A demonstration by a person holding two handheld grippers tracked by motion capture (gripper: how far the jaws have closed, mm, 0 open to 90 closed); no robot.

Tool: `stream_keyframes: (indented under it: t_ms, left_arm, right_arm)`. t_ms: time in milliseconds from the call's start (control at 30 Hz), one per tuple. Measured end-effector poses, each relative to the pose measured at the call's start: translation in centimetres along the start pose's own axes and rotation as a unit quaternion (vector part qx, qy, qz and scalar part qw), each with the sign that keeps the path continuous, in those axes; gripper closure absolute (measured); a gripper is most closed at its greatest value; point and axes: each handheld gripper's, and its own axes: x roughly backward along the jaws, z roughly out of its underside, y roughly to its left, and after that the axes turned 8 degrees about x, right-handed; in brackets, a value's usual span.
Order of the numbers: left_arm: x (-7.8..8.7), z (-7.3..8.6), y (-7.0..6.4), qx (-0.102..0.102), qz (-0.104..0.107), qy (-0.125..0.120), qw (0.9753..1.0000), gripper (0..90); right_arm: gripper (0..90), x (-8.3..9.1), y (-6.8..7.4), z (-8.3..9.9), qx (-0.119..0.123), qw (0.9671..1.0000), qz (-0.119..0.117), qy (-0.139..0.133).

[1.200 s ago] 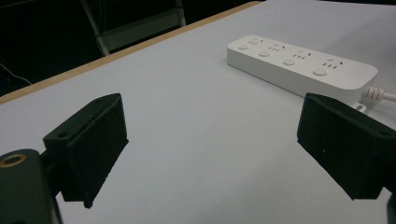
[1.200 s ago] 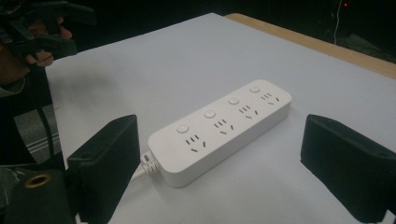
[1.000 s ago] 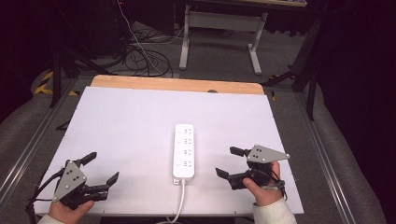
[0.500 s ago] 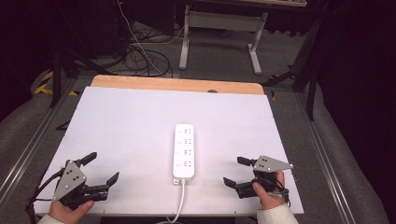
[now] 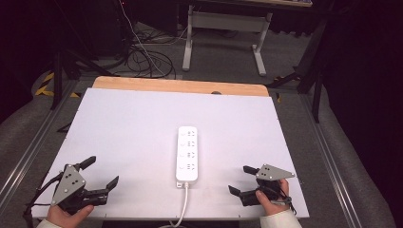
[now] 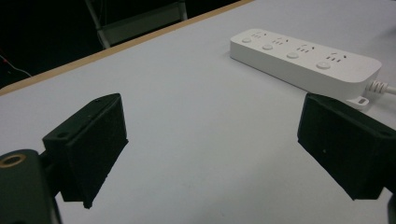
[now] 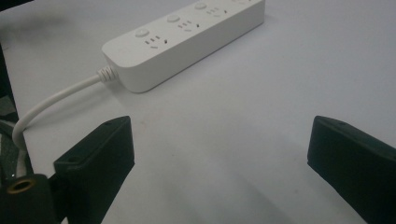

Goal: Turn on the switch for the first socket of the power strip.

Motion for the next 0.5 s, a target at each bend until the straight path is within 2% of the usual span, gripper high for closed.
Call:
stream_keyframes:
  t_ms: [167, 500]
  left_arm:
    - [-0.09, -0.05, -0.04, -0.005, -0.004, -0.003, 1.0, 8.8]
    - [-0.18, -0.03, -0.04, -0.006, -0.003, -0.003, 1.0, 8.8]
  right_arm:
    - [8.0, 0.61, 0.06, -0.66, 0.011, 0.9994, 0.011, -0.031]
    - [9.0, 0.58, 0.17, -0.75, 0.012, 0.9992, 0.012, -0.035]
